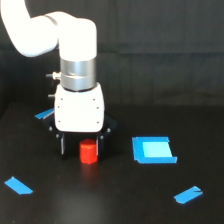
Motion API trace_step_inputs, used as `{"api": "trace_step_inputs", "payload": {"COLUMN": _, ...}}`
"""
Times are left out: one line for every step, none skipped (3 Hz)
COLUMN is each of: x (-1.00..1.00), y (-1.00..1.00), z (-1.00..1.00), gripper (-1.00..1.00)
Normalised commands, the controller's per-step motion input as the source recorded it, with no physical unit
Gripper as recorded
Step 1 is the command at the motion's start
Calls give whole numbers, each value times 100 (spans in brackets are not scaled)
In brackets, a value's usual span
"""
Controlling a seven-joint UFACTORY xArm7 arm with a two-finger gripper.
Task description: Pick up the red object from the table
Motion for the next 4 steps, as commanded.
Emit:
{"api": "trace_step_inputs", "payload": {"x": -1, "y": 6, "z": -29, "gripper": -96}}
{"api": "trace_step_inputs", "payload": {"x": -9, "y": 0, "z": -4, "gripper": -100}}
{"api": "trace_step_inputs", "payload": {"x": -5, "y": 9, "z": 0, "gripper": -95}}
{"api": "trace_step_inputs", "payload": {"x": -5, "y": 12, "z": 28, "gripper": -100}}
